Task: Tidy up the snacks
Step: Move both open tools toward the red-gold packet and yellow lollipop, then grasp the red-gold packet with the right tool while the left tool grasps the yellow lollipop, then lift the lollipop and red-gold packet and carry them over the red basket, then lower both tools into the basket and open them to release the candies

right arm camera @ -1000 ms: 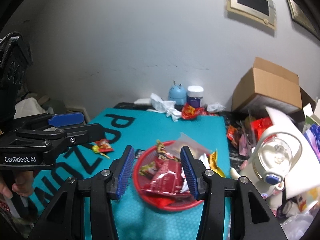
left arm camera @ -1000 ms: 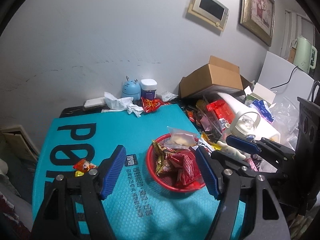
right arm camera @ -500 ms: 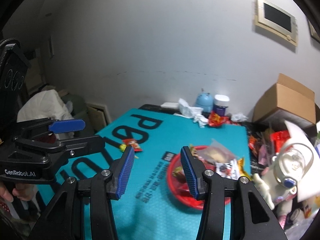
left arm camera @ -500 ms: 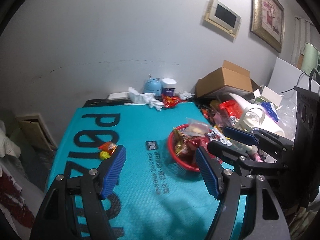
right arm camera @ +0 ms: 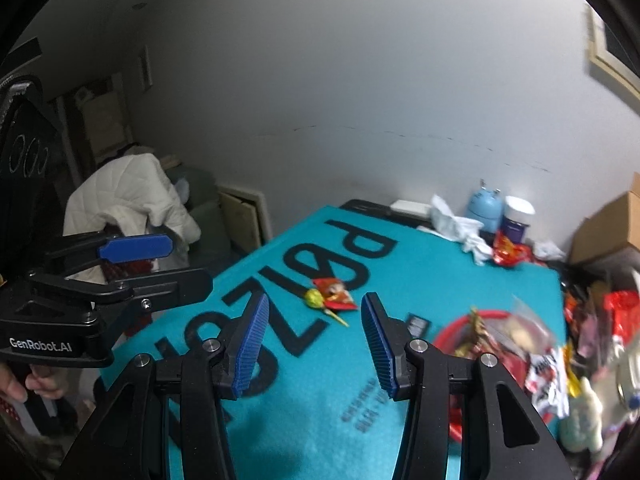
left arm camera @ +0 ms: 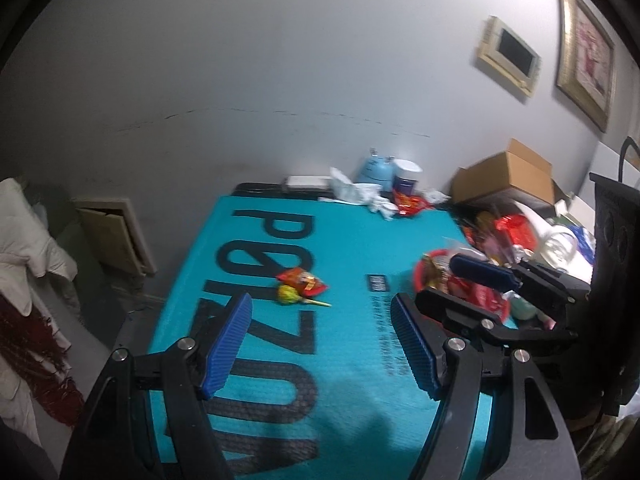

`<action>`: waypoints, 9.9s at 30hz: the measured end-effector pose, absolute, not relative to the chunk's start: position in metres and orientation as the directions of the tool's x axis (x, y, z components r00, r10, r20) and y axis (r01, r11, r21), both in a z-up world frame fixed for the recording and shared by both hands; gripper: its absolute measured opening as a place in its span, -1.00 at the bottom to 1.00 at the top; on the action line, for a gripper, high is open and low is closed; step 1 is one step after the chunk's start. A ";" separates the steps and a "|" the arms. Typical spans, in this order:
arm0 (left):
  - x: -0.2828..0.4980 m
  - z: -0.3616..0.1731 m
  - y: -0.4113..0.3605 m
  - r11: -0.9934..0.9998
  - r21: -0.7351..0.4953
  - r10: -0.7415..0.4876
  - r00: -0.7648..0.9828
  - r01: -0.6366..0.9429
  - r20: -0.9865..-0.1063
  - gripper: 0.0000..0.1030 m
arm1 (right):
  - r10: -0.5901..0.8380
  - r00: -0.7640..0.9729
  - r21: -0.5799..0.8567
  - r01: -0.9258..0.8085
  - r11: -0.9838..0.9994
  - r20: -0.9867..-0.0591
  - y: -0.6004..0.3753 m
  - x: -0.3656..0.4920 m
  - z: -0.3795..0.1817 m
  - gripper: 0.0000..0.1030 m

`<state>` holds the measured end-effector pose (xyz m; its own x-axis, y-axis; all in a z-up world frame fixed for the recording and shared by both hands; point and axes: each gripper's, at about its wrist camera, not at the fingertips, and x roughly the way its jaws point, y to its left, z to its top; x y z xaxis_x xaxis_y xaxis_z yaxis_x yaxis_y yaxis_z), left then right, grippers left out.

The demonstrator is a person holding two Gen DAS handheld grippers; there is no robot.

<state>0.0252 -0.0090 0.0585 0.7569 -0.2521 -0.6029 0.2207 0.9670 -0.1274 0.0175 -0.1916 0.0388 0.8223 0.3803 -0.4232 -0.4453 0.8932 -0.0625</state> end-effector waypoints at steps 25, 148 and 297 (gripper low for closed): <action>0.162 -0.008 0.020 0.966 -0.175 -0.258 0.671 0.189 -0.695 0.38 | 0.316 0.753 -0.060 -0.424 0.904 -0.578 -0.161 0.157 -0.011 0.09; 0.021 -0.113 -0.041 0.928 -0.199 -0.339 0.488 0.316 -0.804 -0.07 | 0.287 0.566 -0.062 -0.517 0.854 -0.773 -0.212 0.056 -0.110 0.22; 0.143 -0.020 -0.208 0.828 -0.163 -0.476 0.519 0.537 -0.710 -0.04 | 0.060 0.849 -0.037 -0.094 0.995 -0.525 -0.355 0.076 0.013 -0.32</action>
